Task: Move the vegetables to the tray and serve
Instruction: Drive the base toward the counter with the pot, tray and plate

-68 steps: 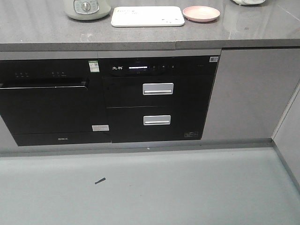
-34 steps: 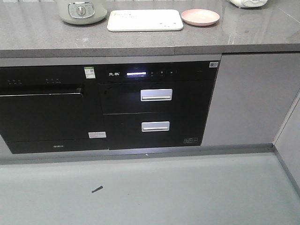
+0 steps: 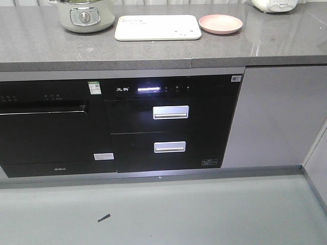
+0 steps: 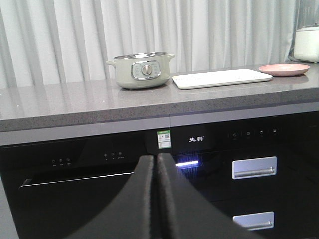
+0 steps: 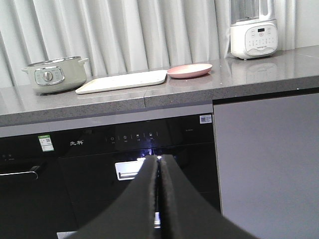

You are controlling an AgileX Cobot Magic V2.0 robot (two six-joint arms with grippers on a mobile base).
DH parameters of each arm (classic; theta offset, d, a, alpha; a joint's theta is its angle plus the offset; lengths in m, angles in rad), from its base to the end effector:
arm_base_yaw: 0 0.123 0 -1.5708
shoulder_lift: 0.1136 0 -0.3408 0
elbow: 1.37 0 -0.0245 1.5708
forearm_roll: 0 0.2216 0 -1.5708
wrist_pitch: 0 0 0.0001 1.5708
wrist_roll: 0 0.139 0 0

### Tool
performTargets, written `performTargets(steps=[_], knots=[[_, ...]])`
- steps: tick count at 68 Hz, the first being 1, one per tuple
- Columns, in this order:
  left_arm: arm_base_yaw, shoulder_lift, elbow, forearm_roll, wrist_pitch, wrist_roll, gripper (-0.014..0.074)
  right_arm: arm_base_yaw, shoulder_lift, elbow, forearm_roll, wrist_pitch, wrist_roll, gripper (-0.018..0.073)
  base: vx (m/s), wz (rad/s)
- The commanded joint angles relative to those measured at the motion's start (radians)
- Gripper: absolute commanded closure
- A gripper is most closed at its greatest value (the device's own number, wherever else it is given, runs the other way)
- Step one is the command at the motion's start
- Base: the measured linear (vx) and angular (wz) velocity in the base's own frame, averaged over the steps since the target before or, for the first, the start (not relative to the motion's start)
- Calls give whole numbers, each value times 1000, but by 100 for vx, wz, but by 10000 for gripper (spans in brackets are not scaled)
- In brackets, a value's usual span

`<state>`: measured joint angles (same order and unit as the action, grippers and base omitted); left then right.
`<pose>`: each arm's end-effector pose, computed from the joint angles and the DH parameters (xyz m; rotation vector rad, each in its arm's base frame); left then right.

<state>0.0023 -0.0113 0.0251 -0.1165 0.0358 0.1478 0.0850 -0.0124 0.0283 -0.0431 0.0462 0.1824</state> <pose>0.0191 -0.0005 0.2036 0.0256 1.5328 0.0236 0.0191 0.0013 0.2010 0.0436 1.5477 0.1762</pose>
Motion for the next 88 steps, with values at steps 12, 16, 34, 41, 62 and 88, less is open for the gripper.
performTargets(steps=[12,16,34,41,62,88], knots=[[0,-14,27,-5,-76,-5,602,2,-6,16,-3,-76,-4,565,14,0],[0,-14,27,-5,-76,-5,602,2,-6,16,-3,-76,-4,565,14,0],[0,-14,27,-5,-76,-5,602,2,-6,16,-3,-76,-4,565,13,0],[0,-14,27,-5,-76,-5,602,2,-6,16,-3,-76,-4,565,12,0],[0,-14,27,-5,-76,-5,602,2,-6,16,-3,-76,-4,565,11,1],[0,-14,27,-5,-76,-5,602,2,-6,16,-3,-76,-4,565,11,3]])
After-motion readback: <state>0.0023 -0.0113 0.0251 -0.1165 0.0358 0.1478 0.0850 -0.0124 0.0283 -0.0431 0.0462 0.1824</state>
